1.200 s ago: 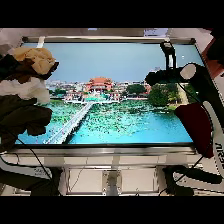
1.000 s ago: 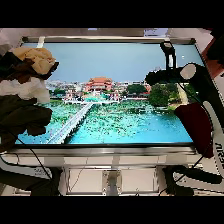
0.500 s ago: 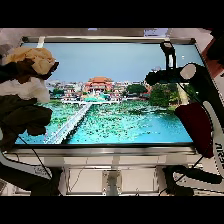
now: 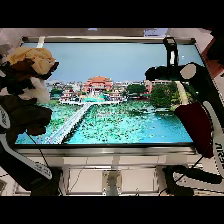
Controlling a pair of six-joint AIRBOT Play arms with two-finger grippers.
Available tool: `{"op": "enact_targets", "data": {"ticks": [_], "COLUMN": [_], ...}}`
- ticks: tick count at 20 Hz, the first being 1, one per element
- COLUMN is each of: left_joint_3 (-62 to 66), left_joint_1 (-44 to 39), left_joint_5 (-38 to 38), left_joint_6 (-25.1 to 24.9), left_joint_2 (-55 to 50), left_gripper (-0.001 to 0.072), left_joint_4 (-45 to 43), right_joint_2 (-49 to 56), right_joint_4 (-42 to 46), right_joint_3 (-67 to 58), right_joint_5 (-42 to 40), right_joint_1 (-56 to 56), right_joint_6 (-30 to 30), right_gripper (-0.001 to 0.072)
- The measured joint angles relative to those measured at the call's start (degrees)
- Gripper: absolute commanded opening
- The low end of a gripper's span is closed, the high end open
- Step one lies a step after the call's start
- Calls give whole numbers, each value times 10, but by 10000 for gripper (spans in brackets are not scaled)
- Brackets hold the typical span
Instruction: Fold the shirts.
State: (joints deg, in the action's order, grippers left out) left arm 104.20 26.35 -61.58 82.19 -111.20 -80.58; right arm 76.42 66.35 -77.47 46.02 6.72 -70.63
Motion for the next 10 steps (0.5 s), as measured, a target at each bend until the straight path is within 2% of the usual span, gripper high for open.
{"op": "enact_targets", "data": {"ticks": [1,3,5,6,10], "left_joint_3": [0,0,6,14,93], "left_joint_1": [0,0,0,0,-8], "left_joint_5": [3,12,15,10,-56], "left_joint_6": [-1,-2,-7,-8,-19], "left_joint_2": [-7,-17,-24,-25,-27], "left_gripper": [520,21,14,14,12], "left_joint_4": [0,-2,1,9,86], "right_joint_2": [0,0,0,0,-2], "right_joint_4": [-6,-15,-19,-21,-35], "right_joint_3": [0,0,0,0,-1], "right_joint_5": [-6,-15,-21,-22,-24], "right_joint_1": [0,0,0,0,0], "right_joint_6": [0,0,0,0,0], "right_gripper": [305,304,301,266,254]}}
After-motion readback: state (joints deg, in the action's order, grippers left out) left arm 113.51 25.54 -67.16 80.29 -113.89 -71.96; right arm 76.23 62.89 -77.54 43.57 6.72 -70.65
